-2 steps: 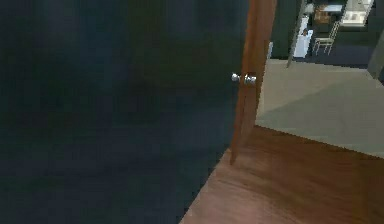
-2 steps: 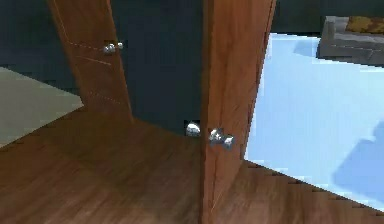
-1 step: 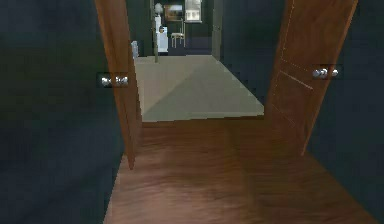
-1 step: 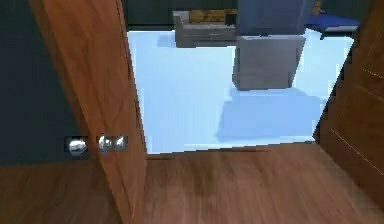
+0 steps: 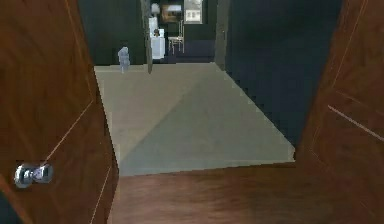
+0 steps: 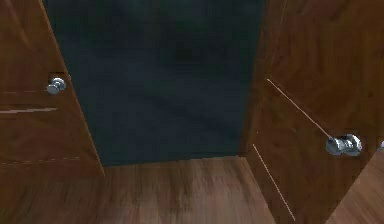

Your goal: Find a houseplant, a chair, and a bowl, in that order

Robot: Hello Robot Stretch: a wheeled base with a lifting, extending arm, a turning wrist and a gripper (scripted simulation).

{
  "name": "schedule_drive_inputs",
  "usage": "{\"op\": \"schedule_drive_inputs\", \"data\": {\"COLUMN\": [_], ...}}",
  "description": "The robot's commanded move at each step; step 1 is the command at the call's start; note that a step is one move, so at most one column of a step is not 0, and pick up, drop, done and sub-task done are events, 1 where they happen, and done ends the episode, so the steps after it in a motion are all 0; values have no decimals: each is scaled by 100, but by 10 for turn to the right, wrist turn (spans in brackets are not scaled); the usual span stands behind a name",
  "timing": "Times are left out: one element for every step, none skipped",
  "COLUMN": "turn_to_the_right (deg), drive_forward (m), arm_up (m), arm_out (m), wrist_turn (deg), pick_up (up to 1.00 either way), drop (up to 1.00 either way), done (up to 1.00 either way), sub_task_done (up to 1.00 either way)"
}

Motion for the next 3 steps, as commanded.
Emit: {"op": "schedule_drive_inputs", "data": {"turn_to_the_right": [0, -90, 0], "drive_forward": [20, 0, 100], "arm_up": [0, 0, 0], "arm_out": [0, 0, 0], "wrist_turn": [0, 0, 0], "pick_up": [0, 0, 0], "drop": [0, 0, 0], "done": [0, 0, 0], "sub_task_done": [0, 0, 0]}}
